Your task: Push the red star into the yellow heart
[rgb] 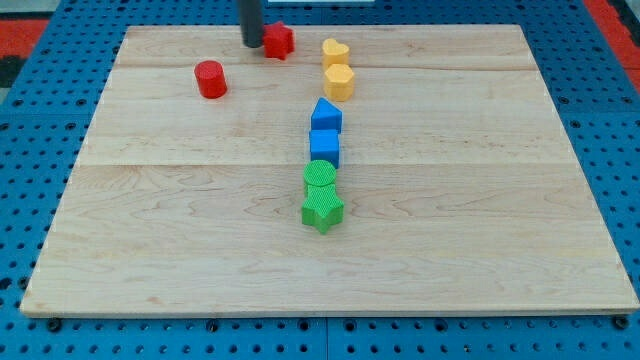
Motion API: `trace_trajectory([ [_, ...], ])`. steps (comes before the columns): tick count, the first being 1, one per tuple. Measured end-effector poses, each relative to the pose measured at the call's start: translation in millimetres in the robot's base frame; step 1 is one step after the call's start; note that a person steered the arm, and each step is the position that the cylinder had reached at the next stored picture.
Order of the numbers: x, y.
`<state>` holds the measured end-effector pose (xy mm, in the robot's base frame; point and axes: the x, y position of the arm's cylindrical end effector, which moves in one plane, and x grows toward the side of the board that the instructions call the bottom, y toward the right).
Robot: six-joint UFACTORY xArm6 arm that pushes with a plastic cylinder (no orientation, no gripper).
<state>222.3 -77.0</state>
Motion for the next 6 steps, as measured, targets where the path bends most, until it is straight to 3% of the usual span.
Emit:
trace_trajectory([
  [3, -10, 56],
  [5, -10, 60],
  [6, -5, 32],
])
